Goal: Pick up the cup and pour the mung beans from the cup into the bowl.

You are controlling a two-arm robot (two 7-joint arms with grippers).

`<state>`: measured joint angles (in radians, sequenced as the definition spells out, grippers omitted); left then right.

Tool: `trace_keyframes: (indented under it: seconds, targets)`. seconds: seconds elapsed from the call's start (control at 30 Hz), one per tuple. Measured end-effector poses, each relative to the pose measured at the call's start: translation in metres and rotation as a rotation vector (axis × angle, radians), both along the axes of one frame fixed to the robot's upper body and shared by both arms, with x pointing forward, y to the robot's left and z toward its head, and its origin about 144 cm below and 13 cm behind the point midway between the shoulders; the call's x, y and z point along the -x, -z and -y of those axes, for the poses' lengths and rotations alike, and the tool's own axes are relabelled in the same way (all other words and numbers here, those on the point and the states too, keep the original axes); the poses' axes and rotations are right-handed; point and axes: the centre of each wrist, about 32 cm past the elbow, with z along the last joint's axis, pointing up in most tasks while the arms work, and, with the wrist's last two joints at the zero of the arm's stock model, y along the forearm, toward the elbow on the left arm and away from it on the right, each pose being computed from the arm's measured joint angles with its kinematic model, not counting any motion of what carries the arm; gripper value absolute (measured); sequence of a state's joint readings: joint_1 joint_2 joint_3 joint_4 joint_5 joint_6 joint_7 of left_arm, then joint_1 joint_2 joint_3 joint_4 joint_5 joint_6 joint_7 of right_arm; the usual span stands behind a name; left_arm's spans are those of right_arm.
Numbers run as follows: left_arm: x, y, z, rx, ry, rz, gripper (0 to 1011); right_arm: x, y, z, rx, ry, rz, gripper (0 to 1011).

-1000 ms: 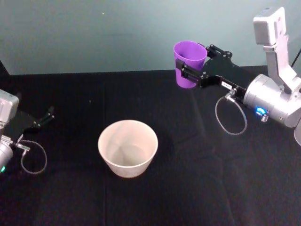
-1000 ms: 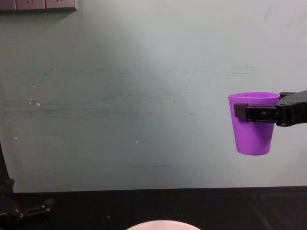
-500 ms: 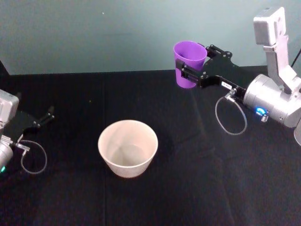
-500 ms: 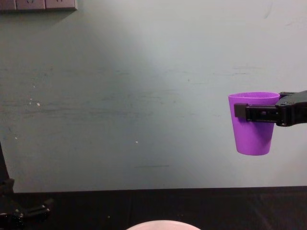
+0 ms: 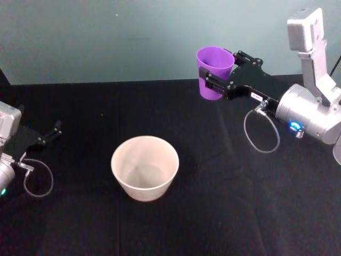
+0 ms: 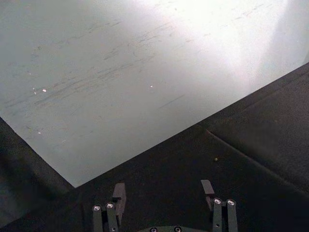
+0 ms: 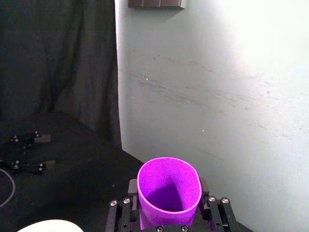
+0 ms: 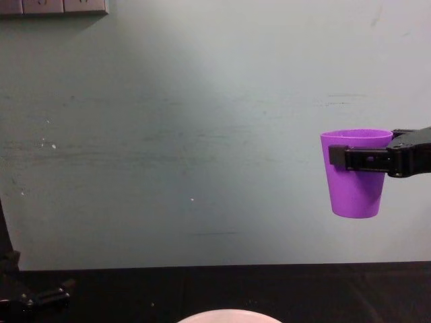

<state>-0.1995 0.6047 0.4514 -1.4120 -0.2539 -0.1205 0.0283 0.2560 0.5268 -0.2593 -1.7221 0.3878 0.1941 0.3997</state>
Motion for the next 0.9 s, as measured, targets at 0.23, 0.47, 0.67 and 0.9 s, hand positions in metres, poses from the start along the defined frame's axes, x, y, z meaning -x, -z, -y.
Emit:
trace_keyframes:
  seconds: [0.23, 0.47, 0.67, 0.9]
  targets:
    - [0.0000, 0.0000, 0.0000, 0.000, 0.000, 0.000, 1012, 0.0000, 0.0000, 0.0000, 0.000, 0.000, 0.000, 722]
    - [0.0000, 0.0000, 0.0000, 0.000, 0.000, 0.000, 1012, 0.0000, 0.0000, 0.0000, 0.000, 0.000, 0.000, 722]
    - [0.0000, 0.0000, 0.0000, 0.000, 0.000, 0.000, 1012, 0.0000, 0.0000, 0.0000, 0.000, 0.000, 0.000, 722]
    - [0.0000, 0.0000, 0.0000, 0.000, 0.000, 0.000, 1011, 0.0000, 0.0000, 0.0000, 0.000, 0.000, 0.000, 722]
